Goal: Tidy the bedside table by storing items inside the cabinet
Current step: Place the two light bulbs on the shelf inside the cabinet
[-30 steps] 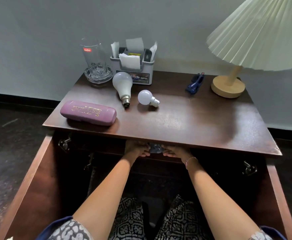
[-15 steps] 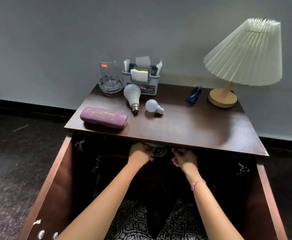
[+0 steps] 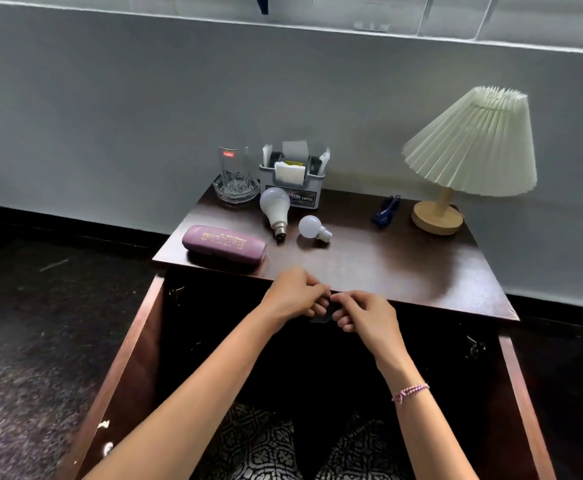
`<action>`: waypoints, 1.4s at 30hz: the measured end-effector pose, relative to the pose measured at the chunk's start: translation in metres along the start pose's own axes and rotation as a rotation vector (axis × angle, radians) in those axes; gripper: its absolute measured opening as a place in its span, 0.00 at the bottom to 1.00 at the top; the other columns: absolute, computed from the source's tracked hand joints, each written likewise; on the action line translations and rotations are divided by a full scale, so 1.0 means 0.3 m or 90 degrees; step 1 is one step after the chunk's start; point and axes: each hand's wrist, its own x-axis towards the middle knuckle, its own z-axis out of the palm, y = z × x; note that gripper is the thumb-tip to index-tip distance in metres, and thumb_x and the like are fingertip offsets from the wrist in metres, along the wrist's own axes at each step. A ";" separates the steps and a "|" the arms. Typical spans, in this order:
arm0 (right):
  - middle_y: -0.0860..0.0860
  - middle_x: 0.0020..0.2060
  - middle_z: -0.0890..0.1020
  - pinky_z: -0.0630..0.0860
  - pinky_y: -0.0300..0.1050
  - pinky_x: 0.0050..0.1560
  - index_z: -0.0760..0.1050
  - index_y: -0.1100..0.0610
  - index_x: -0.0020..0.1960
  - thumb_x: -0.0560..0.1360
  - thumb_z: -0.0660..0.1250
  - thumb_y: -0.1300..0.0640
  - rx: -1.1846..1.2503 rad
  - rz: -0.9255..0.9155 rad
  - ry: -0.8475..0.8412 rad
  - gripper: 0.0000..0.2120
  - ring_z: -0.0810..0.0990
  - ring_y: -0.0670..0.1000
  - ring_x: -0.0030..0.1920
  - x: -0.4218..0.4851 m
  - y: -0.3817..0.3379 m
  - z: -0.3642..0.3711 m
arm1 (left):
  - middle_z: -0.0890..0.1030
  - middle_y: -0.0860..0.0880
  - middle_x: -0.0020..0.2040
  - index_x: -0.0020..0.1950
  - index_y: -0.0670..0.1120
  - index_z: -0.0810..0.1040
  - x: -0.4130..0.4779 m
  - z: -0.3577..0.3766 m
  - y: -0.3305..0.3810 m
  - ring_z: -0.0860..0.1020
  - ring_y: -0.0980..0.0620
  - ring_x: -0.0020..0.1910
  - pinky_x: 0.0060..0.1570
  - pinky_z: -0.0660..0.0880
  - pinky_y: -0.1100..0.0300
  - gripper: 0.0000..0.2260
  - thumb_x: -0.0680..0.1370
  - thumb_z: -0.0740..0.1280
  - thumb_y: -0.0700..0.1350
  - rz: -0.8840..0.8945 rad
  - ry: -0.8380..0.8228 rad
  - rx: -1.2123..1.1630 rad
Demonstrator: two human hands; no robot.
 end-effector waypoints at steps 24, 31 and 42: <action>0.54 0.55 0.80 0.75 0.46 0.51 0.71 0.56 0.64 0.75 0.60 0.65 0.077 -0.022 0.112 0.18 0.77 0.52 0.47 0.320 -0.122 0.097 | 0.80 0.35 0.49 0.49 0.36 0.80 0.243 -0.117 0.215 0.75 0.36 0.54 0.53 0.72 0.51 0.11 0.73 0.59 0.35 0.027 0.243 0.259; 0.54 0.54 0.81 0.77 0.52 0.59 0.74 0.55 0.61 0.75 0.61 0.66 0.103 -0.048 0.140 0.16 0.80 0.53 0.54 0.238 -0.116 0.071 | 0.82 0.46 0.44 0.43 0.49 0.83 0.209 -0.115 0.147 0.78 0.47 0.47 0.49 0.69 0.63 0.09 0.71 0.67 0.37 0.071 0.283 0.193; 0.45 0.47 0.83 0.74 0.25 0.46 0.80 0.52 0.55 0.73 0.67 0.65 0.083 -0.132 0.140 0.13 0.80 0.39 0.48 0.054 -0.082 0.050 | 0.85 0.49 0.49 0.55 0.44 0.82 -0.007 -0.071 0.029 0.80 0.60 0.43 0.48 0.73 0.72 0.12 0.72 0.72 0.41 0.140 0.324 0.091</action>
